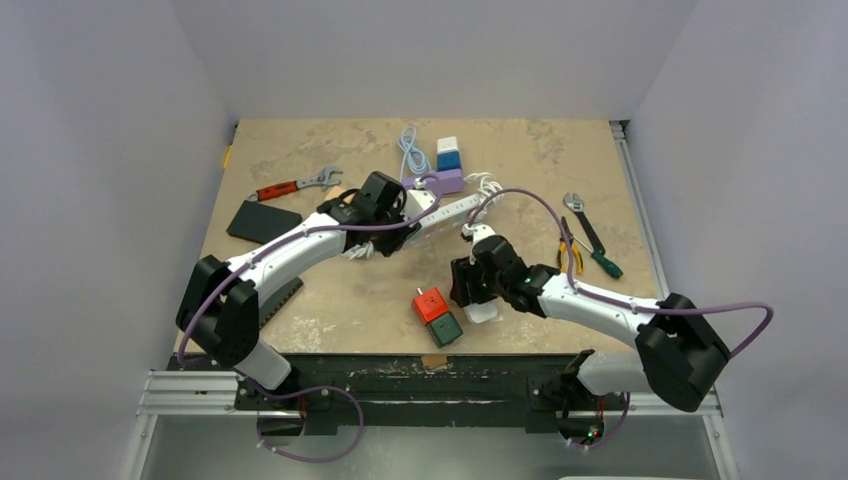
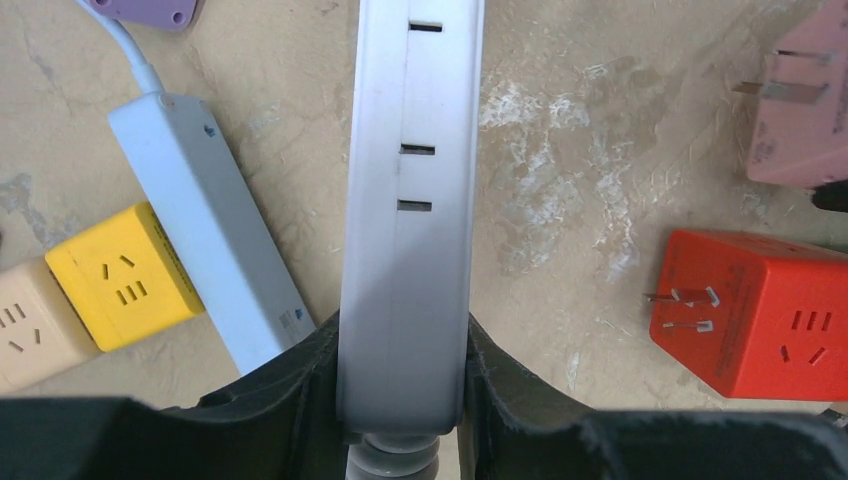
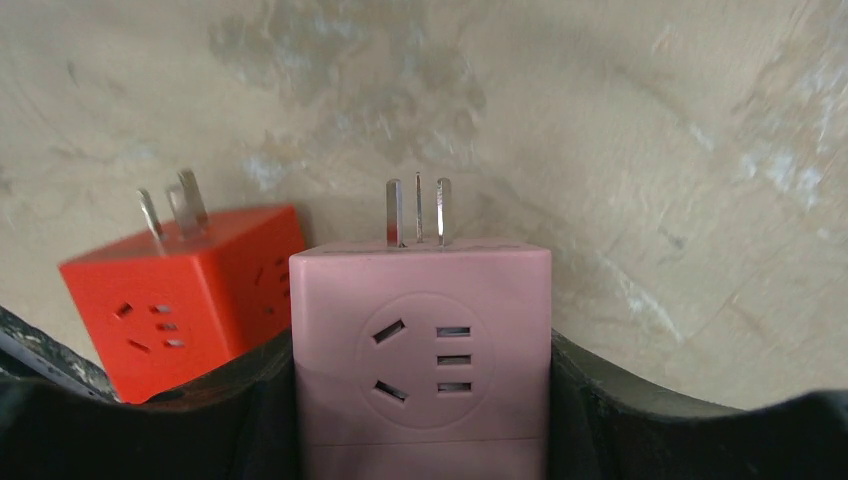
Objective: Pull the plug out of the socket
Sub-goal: Place the plug at the center of the board, then place the socket at the center of the board, then remove the plug from the socket.
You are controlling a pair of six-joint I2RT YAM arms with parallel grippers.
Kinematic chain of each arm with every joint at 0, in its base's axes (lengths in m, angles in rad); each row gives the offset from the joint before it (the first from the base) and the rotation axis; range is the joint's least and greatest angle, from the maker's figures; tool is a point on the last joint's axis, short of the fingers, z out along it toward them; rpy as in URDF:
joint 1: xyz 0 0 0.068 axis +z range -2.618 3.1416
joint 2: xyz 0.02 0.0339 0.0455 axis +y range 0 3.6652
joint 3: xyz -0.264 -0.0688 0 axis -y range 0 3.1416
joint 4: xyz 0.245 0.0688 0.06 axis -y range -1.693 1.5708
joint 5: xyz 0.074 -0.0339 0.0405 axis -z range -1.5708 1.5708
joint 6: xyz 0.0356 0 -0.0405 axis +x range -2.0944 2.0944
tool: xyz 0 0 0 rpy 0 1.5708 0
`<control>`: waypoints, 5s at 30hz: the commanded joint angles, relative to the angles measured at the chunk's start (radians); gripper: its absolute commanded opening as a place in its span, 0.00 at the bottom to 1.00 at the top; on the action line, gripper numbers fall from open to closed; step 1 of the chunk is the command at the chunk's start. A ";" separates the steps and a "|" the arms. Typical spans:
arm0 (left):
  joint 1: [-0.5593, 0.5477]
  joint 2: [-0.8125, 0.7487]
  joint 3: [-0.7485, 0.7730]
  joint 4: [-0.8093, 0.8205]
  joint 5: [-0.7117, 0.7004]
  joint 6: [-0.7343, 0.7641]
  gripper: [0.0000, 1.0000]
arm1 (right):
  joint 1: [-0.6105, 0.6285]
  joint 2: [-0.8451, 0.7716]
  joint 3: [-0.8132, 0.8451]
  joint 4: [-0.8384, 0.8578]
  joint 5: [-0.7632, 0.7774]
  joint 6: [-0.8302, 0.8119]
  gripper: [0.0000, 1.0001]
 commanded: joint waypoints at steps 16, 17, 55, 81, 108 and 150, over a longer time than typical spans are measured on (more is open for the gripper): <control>0.015 -0.068 -0.011 -0.021 0.062 -0.008 0.00 | -0.027 -0.096 0.175 -0.185 0.157 0.021 0.91; 0.015 -0.070 -0.019 -0.019 0.063 -0.007 0.00 | -0.031 -0.104 0.196 -0.193 0.165 0.017 0.91; -0.060 0.015 0.003 -0.031 0.084 -0.077 0.60 | -0.232 0.310 0.400 0.118 0.271 0.099 0.73; -0.069 0.312 0.309 -0.049 0.170 -0.142 0.61 | -0.236 0.153 0.270 0.147 0.061 0.174 0.00; -0.061 0.247 0.400 -0.222 0.229 -0.052 1.00 | -0.236 0.160 0.269 0.175 0.029 0.180 0.00; -0.082 0.527 0.481 -0.116 0.171 -0.161 0.00 | -0.238 0.037 0.131 0.222 0.010 0.208 0.00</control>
